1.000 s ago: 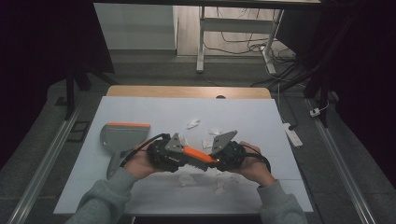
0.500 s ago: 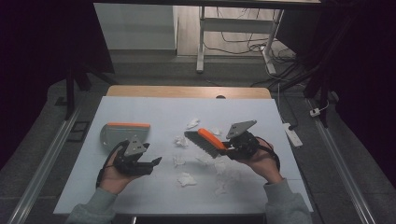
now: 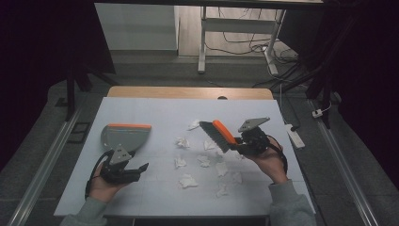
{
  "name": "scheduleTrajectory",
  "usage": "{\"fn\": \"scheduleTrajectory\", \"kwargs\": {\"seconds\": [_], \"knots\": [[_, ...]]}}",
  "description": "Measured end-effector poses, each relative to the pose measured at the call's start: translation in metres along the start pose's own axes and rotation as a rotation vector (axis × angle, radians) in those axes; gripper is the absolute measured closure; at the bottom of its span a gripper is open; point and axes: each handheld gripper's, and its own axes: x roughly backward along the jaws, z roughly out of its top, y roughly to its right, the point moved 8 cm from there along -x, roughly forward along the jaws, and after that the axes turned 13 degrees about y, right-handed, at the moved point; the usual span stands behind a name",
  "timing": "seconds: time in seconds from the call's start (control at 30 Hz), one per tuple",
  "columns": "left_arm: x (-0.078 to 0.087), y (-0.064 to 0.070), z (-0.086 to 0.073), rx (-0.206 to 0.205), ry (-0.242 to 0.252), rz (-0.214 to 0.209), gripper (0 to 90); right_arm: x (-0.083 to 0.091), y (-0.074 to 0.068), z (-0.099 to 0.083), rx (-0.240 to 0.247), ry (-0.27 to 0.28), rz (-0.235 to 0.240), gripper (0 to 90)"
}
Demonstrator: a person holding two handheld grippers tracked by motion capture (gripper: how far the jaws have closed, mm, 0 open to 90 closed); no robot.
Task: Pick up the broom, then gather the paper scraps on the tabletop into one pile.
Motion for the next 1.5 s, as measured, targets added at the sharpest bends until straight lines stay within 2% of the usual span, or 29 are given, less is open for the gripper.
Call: {"fn": "scheduleTrajectory", "kwargs": {"seconds": [0.13, 0.3, 0.57, 0.63, 0.73, 0.8, 0.93, 0.97, 1.13, 1.23, 1.33, 1.4, 1.5], "knots": [[0.002, -0.001, -0.002, -0.007, 0.005, 0.001, 32.9, 0.003, 0.007, -0.001, 0.003, 0.005, -0.018, 70.3], [0.004, -0.006, -0.005, 0.004, 0.006, 0.005, 33.0, 0.008, 0.013, 0.0, -0.02, 0.015, -0.048, 70.3], [0.001, -0.007, -0.008, 0.003, -0.002, -0.003, 32.1, 0.012, 0.017, 0.002, -0.003, 0.012, -0.071, 70.2], [0.001, -0.006, -0.007, -0.004, 0.0, -0.007, 32.0, 0.016, 0.022, 0.003, -0.001, 0.004, -0.088, 70.2], [0.001, -0.005, -0.007, -0.012, -0.001, -0.014, 31.8, 0.027, 0.031, 0.004, -0.032, 0.016, -0.12, 70.2], [0.0, -0.006, -0.008, -0.012, -0.001, -0.021, 31.8, 0.033, 0.039, 0.002, -0.043, 0.005, -0.146, 70.3], [-0.001, -0.008, -0.007, -0.019, -0.005, -0.021, 31.5, 0.046, 0.062, -0.011, -0.052, -0.124, -0.258, 70.3], [-0.001, -0.007, -0.008, -0.021, -0.003, -0.019, 31.4, 0.048, 0.065, -0.015, -0.061, -0.151, -0.27, 70.3], [-0.001, -0.003, -0.012, -0.034, -0.011, -0.034, 31.4, 0.058, 0.078, -0.043, -0.15, -0.348, -0.36, 70.3], [0.0, -0.002, -0.013, -0.035, -0.008, -0.039, 31.3, 0.054, 0.074, -0.055, -0.187, -0.446, -0.366, 70.3], [0.0, -0.003, -0.013, -0.03, -0.001, -0.037, 31.3, 0.046, 0.071, -0.061, -0.194, -0.522, -0.365, 70.3], [0.001, -0.003, -0.013, -0.027, 0.003, -0.035, 31.4, 0.037, 0.067, -0.061, -0.218, -0.543, -0.346, 70.4], [0.001, -0.003, -0.014, -0.022, 0.002, -0.032, 31.4, 0.024, 0.06, -0.054, -0.193, -0.569, -0.333, 70.4]]}}
